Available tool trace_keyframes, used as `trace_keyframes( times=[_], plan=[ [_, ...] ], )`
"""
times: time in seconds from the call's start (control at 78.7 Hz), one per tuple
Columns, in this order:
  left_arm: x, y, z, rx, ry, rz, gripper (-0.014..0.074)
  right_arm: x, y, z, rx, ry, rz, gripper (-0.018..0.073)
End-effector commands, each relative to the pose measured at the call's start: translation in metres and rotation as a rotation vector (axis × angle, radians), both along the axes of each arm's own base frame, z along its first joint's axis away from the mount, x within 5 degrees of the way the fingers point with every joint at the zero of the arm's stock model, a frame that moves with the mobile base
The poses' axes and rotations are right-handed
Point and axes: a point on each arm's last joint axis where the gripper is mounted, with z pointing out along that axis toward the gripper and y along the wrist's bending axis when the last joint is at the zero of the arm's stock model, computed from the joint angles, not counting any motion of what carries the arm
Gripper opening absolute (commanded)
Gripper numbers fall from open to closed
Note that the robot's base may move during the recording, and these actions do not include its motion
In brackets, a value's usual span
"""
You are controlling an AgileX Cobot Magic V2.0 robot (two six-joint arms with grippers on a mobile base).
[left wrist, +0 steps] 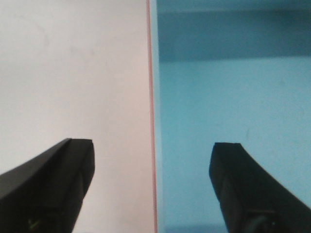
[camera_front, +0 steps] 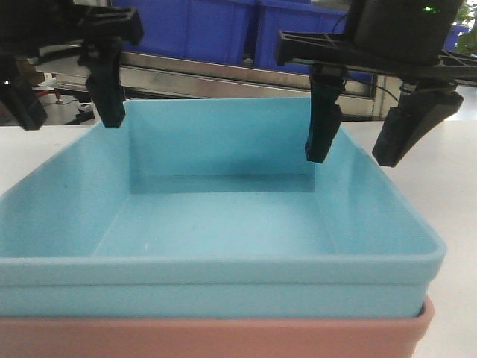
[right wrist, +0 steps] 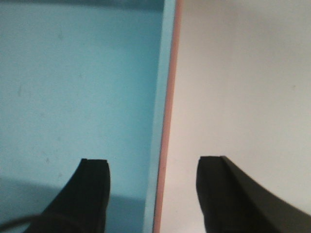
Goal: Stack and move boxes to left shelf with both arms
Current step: 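Move both grippers down onto opposite walls of the light-blue tub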
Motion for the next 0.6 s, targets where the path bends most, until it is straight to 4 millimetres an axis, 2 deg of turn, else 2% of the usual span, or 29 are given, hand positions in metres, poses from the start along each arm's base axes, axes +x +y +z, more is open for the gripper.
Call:
trace_keyframes(
  times=[0.0, 0.127, 0.254, 0.585],
  plan=[
    [-0.005, -0.006, 0.010, 0.012, 0.008, 0.035, 0.0395, -0.002, -0.001, 0.022, 0.028, -0.068, 0.011, 0.0456],
    [-0.005, -0.010, -0.004, 0.030, 0.109, 0.059, 0.0395, -0.002, -0.001, 0.020, 0.023, -0.051, 0.001, 0.0456],
    [-0.006, -0.012, -0.005, 0.009, 0.131, 0.065, 0.0395, -0.002, 0.001, 0.013, 0.002, -0.016, 0.004, 0.0455],
    [-0.014, -0.014, -0.017, -0.011, 0.210, 0.046, 0.0395, -0.009, 0.023, 0.000, -0.069, -0.015, -0.001, 0.0445]
  ],
)
